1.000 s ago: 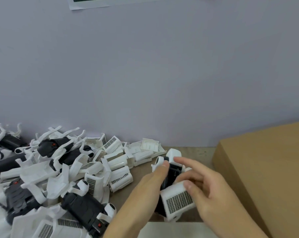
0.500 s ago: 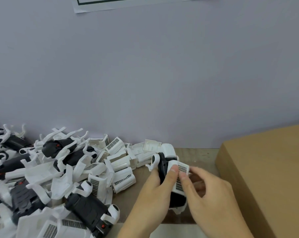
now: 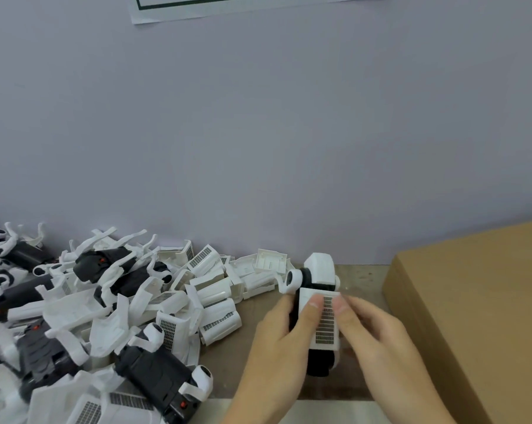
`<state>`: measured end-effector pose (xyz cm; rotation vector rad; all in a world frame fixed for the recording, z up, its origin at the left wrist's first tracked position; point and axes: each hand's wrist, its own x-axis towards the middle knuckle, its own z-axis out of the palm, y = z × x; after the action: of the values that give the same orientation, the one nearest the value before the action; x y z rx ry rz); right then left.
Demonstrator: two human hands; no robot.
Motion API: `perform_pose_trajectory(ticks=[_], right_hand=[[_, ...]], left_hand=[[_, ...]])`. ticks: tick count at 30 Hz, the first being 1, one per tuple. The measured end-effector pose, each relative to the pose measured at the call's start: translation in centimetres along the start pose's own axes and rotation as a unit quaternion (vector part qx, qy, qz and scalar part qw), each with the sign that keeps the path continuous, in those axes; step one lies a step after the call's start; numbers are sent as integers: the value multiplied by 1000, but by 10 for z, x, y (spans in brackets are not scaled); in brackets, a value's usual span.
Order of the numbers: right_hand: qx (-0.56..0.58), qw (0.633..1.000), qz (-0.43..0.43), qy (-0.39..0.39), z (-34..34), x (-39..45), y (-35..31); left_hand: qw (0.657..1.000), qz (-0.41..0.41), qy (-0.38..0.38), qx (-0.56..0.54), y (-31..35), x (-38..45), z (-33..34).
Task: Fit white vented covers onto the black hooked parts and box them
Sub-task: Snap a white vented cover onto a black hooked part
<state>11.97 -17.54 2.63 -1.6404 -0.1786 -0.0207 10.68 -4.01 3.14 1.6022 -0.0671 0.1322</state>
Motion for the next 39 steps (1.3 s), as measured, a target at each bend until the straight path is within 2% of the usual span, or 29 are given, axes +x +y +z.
perform_pose_trajectory(ticks=[2, 5, 10, 15, 22, 25, 28, 31, 33, 36, 39], right_hand=[[86, 995, 46, -18, 1, 1, 2], [163, 984, 65, 7, 2, 2, 5], [201, 975, 84, 43, 7, 3, 9], [172, 980, 79, 54, 7, 1, 8], [99, 983, 115, 106, 5, 1, 7], [126, 983, 105, 88, 9, 0, 5], [167, 977, 103, 83, 11, 0, 5], [189, 972, 105, 88, 10, 0, 6], [183, 975, 102, 76, 10, 0, 4], [98, 990, 83, 65, 12, -4, 2], [11, 994, 54, 91, 10, -5, 3]], left_hand=[[1000, 18, -19, 17, 2, -2, 4], [999, 25, 0, 26, 1, -3, 11], [996, -46, 38, -64, 5, -1, 21], [997, -20, 75, 1, 6, -2, 19], [993, -3, 75, 93, 6, -3, 22], [993, 1, 88, 79, 8, -3, 19], [997, -39, 47, 39, 9, -2, 14], [996, -50, 18, 69, 6, -1, 12], [994, -38, 35, 94, 5, -2, 13], [991, -19, 62, 114, 4, -1, 12], [989, -4, 64, 134, 3, -2, 12]])
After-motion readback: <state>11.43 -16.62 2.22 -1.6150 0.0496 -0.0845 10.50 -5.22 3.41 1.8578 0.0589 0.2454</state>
